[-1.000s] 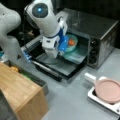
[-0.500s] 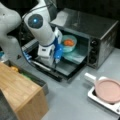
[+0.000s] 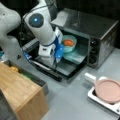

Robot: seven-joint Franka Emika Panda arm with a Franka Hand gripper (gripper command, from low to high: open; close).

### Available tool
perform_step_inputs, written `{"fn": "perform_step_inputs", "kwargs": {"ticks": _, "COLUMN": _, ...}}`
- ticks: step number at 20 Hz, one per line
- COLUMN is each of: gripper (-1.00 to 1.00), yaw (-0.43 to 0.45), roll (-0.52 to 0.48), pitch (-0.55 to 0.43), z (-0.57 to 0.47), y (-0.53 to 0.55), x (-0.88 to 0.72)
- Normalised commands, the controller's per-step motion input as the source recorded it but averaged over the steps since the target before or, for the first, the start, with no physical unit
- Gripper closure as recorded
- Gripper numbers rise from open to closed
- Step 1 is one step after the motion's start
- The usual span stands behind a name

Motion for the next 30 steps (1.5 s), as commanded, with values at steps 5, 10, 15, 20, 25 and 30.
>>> {"fn": "perform_step_inputs", "kwargs": {"ticks": 5, "gripper": 1.0, "yaw": -0.062, "roll": 0.012, "pitch": -0.072, "z": -0.06, "y": 0.08, "x": -0.04}}
{"fn": "perform_step_inputs", "kwargs": {"ticks": 10, "gripper": 1.0, "yaw": -0.06, "roll": -0.008, "pitch": -0.084, "z": -0.05, "y": 0.03, "x": -0.04}}
{"fn": "perform_step_inputs", "kwargs": {"ticks": 15, "gripper": 1.0, "yaw": -0.062, "roll": -0.025, "pitch": -0.073, "z": -0.02, "y": -0.01, "x": -0.05}}
{"fn": "perform_step_inputs", "kwargs": {"ticks": 20, "gripper": 1.0, "yaw": -0.071, "roll": -0.039, "pitch": -0.059, "z": 0.03, "y": 0.04, "x": -0.02}}
{"fn": "perform_step_inputs", "kwargs": {"ticks": 25, "gripper": 1.0, "yaw": -0.057, "roll": -0.046, "pitch": -0.029, "z": 0.13, "y": 0.06, "x": 0.03}}
{"fn": "perform_step_inputs", "kwargs": {"ticks": 30, "gripper": 1.0, "yaw": -0.026, "roll": -0.045, "pitch": 0.007, "z": 0.15, "y": 0.03, "x": 0.06}}
